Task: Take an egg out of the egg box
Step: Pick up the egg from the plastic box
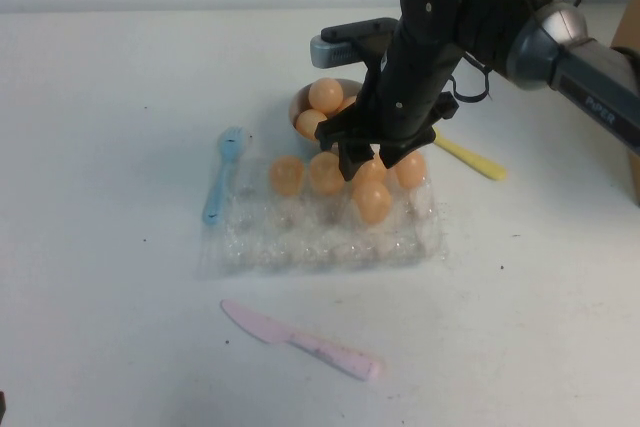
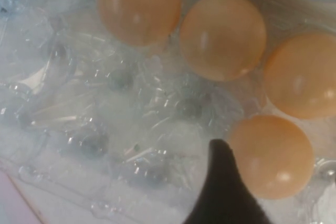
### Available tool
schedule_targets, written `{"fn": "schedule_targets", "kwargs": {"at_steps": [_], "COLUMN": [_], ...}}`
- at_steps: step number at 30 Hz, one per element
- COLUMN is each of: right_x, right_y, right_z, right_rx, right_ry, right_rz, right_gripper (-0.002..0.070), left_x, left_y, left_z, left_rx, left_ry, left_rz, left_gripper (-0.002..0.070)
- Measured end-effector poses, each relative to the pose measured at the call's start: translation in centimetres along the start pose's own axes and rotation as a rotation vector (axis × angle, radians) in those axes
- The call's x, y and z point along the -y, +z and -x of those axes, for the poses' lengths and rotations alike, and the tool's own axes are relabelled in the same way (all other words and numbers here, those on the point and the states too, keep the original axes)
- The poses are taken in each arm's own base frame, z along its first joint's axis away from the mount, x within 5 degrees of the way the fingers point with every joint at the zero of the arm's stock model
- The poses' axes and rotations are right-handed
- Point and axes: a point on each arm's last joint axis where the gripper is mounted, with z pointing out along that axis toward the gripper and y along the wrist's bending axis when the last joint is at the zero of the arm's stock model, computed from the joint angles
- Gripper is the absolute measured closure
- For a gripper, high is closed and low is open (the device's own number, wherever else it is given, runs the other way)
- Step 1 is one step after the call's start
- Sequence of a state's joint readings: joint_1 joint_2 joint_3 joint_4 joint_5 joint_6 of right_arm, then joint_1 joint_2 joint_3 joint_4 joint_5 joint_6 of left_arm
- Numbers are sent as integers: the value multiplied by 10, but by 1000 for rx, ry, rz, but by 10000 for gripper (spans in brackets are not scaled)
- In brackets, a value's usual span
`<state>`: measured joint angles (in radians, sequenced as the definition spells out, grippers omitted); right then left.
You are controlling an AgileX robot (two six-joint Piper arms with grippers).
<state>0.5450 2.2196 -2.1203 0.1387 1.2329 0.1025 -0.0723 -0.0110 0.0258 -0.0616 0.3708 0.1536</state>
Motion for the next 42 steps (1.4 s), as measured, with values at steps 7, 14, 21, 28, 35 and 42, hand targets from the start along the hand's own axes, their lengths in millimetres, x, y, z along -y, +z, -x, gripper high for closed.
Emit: {"fn": "schedule_targets", "kwargs": {"at_steps": [7,14,21,28,35,42], "right_x": [0,-1,5,5,1,2], "right_y": [0,-18,-13,-6,6,12], "right_z": [0,-4,-19,-19,-20,-20], "right_rx": [0,20,-42,-56,-86,-96], "right_ry": [-21,-60,-71,-70,-40,-36], "right_rz": [0,2,-25,-25,41,34], "right_gripper": [290,291,291,288,272,271], "left_x": [0,0,0,0,0,0], "left_y": [0,0,0,0,0,0], "left_z": [0,0,0,0,0,0], "left_rx": [0,0,0,0,-1,-1], "left_ry": [0,0,0,0,0,0], "left_rz": [0,0,0,0,0,0], "left_gripper": [678,678,678,678,678,678]}}
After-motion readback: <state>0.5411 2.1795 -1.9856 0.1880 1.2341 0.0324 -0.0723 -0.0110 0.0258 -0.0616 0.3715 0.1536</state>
